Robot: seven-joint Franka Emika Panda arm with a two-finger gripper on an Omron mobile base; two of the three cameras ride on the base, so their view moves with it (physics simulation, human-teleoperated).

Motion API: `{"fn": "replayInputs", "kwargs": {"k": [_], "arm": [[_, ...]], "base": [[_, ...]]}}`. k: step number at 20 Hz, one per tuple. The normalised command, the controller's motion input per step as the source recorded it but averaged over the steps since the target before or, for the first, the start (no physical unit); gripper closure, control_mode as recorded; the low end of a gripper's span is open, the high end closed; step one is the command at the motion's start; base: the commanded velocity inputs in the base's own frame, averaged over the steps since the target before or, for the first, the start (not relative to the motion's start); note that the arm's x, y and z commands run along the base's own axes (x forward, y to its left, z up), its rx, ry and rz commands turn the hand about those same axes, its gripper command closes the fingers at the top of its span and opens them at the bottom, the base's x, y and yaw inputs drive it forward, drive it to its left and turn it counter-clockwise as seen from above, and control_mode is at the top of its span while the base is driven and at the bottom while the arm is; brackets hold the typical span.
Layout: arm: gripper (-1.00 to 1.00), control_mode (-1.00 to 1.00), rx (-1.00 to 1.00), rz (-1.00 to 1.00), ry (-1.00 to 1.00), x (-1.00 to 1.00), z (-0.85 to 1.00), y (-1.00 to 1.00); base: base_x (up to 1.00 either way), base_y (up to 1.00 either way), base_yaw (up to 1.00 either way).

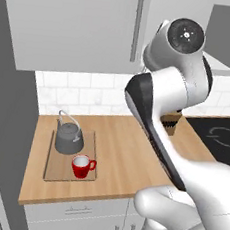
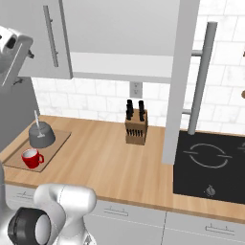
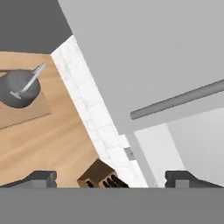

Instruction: Pick the kettle from the counter and place it on the tray. Then pick the mug from the cabinet and place it on the tray. Then close the cabinet doors.

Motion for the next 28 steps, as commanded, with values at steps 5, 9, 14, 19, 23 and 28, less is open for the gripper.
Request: {"fn": "replayInputs", "kwargs": {"k": [5, 9, 14, 19, 23, 28], "arm": [[-1.0, -1.0, 0.52, -0.25, 0.25, -0.45, 0.15, -0.34], [-1.0, -1.0, 0.61, -0.21, 0.16, -0.45, 0.01, -0.31], [-1.0, -1.0, 0.62, -0.3, 0.06, -0.4, -0.03, -0.15], [-1.0, -1.0, 0.5, -0.59, -0.15, -0.24, -0.36, 0.02], [-1.0, -1.0, 0.46, -0.76, -0.1, -0.03, -0.52, 0.05], [-1.0, -1.0, 0.53, -0.53, -0.02, 0.07, -0.19, -0.19]], "base": [[0.0, 0.0, 0.0], [0.0, 0.0, 0.0], [0.0, 0.0, 0.0], [0.0, 0.0, 0.0], [0.0, 0.0, 0.0], [0.0, 0.0, 0.0]]}}
